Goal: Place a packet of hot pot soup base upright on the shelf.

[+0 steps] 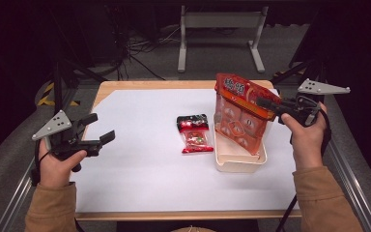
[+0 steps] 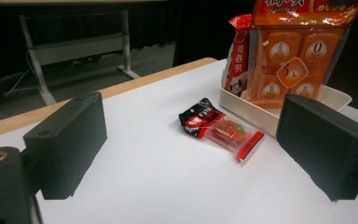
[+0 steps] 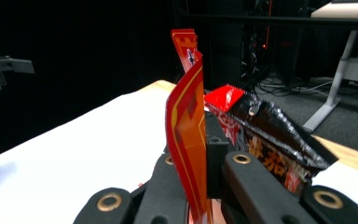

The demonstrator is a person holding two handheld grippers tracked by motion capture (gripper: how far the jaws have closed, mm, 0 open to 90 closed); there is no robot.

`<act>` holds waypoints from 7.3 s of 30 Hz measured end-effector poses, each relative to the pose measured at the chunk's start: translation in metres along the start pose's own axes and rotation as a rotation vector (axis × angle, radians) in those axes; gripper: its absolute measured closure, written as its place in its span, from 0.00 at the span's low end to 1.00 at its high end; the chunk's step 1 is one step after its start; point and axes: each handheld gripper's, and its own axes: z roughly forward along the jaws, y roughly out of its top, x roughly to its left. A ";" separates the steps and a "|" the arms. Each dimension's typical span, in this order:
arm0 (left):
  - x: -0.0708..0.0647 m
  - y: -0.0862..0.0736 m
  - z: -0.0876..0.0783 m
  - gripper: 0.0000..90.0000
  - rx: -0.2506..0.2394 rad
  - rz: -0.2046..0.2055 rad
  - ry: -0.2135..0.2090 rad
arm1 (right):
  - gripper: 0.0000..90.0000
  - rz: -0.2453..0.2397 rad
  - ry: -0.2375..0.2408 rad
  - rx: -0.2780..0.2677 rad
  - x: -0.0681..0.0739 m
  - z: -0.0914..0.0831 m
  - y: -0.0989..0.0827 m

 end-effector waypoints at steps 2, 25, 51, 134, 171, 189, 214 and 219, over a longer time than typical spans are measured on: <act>0.000 0.000 0.000 0.10 0.000 0.000 -0.001 | 1.00 0.009 0.002 -0.005 -0.001 0.001 -0.004; -0.001 0.000 0.002 0.10 0.009 0.000 -0.006 | 1.00 0.009 -0.005 0.106 0.003 0.011 -0.019; -0.004 -0.003 0.013 0.12 0.007 -0.022 -0.024 | 1.00 0.050 -0.019 0.114 0.001 0.002 -0.044; -0.014 -0.005 0.180 0.20 0.238 -0.008 -0.062 | 0.52 0.078 -0.230 0.093 -0.030 -0.042 -0.117; 0.009 -0.030 0.269 0.29 0.355 -0.090 -0.097 | 0.53 0.087 -0.260 0.148 -0.039 -0.035 -0.136; 0.006 -0.039 0.296 0.32 0.443 -0.108 -0.098 | 0.51 0.090 -0.244 0.158 -0.039 -0.029 -0.137; -0.003 -0.047 0.305 0.45 0.503 -0.078 -0.180 | 0.51 0.089 -0.230 0.149 -0.038 -0.029 -0.137; -0.003 -0.047 0.303 0.59 0.509 -0.047 -0.171 | 0.51 0.090 -0.225 0.150 -0.037 -0.029 -0.137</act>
